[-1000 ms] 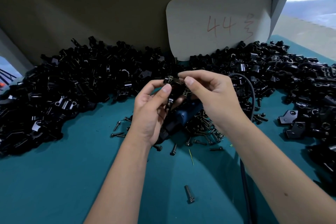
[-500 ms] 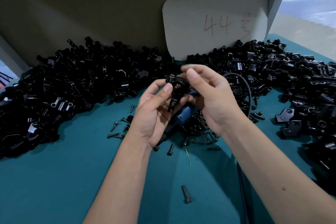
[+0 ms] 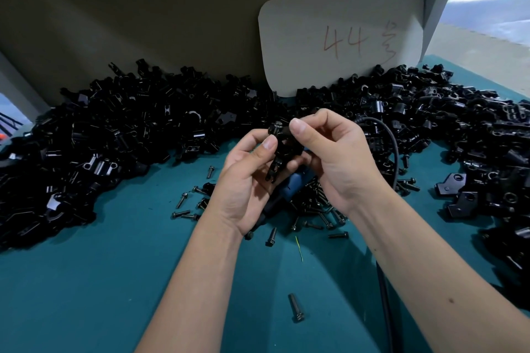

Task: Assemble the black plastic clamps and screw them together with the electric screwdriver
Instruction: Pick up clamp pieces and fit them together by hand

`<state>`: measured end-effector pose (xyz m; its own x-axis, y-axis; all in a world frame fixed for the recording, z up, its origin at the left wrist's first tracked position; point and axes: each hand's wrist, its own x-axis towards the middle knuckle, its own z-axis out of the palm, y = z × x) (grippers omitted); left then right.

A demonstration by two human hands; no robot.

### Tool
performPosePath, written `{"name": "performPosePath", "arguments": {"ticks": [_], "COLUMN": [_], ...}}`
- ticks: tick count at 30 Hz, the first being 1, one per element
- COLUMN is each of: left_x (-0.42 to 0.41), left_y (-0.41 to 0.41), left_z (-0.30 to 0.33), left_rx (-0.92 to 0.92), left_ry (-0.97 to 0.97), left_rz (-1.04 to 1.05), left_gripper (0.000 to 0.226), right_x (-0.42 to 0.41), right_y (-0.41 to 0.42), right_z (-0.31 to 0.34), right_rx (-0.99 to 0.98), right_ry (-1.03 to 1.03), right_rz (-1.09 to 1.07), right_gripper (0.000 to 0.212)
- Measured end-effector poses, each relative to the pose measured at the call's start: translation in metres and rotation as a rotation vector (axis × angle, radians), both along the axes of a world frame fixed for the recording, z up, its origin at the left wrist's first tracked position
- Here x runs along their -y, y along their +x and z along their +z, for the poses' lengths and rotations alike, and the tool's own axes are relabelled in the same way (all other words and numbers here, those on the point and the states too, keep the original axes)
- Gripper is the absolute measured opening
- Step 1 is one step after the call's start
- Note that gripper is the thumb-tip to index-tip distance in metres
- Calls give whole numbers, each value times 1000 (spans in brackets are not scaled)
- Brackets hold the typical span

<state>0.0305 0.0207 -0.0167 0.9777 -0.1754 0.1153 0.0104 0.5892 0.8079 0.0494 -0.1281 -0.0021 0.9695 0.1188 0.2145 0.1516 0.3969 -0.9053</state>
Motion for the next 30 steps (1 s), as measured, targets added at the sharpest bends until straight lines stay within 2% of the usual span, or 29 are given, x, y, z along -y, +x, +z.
{"name": "performPosePath", "arguments": {"ticks": [3, 5, 7, 9, 14, 17, 21, 25, 30], "left_x": [0, -1, -1, -1, -1, -2, -2, -1, -2], "left_y": [0, 0, 1, 1, 2, 2, 1, 1, 2], "left_z": [0, 0, -1, -2, -2, -3, -3, -2, -3], "left_rx": [10, 0, -5, 2, -21, -17, -26, -21, -36], "left_ry": [-8, -29, -22, -3, -43, -28, -42, -77, -79], "left_rz": [-2, 12, 9, -3, 22, 4, -19, -14, -10], "left_gripper": [4, 2, 3, 3, 10, 5, 3, 3, 7], "right_x": [3, 4, 3, 1, 4, 2, 1, 3, 0], "right_y": [0, 0, -1, -1, 0, -1, -1, 1, 0], "right_z": [2, 1, 1, 0, 0, -1, -1, -3, -3], "right_rx": [-1, -8, -17, -1, -10, -17, 1, -2, -36], "right_ry": [20, 23, 8, 2, 26, 5, 29, 43, 36], "right_rz": [72, 93, 49, 5, 62, 10, 11, 74, 19], "right_gripper": [11, 14, 8, 13, 14, 6, 13, 12, 8]}}
